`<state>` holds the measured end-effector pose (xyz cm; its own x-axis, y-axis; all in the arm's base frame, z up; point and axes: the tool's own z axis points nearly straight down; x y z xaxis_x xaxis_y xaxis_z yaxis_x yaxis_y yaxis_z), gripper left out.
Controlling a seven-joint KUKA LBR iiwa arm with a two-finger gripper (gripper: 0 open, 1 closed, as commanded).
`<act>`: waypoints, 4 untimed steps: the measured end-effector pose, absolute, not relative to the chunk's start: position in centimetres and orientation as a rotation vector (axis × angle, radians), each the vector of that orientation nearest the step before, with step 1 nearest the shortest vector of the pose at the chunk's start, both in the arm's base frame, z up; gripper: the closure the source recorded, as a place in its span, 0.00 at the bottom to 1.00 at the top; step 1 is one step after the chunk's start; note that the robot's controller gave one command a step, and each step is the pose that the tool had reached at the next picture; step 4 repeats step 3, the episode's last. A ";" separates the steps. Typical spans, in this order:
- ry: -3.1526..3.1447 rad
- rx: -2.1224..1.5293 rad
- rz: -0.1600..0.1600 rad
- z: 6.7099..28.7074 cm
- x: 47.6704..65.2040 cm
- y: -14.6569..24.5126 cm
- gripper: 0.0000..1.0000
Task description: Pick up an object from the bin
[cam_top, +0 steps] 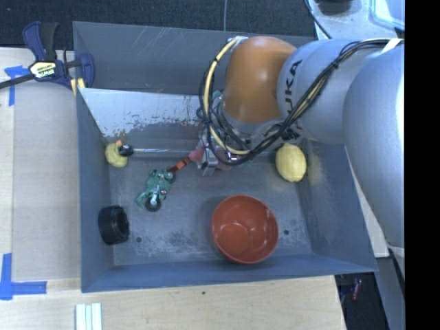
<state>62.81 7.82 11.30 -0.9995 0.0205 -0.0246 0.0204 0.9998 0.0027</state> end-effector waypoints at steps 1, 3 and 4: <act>3.114 0.031 0.004 13.4 62.9 7.8 1.00; 3.108 0.030 0.005 19.3 63.0 7.8 1.00; 3.108 0.030 0.005 19.3 63.0 7.8 1.00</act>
Offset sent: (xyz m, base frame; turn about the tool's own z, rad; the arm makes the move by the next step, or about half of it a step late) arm 0.0019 0.0001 0.0404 -0.0002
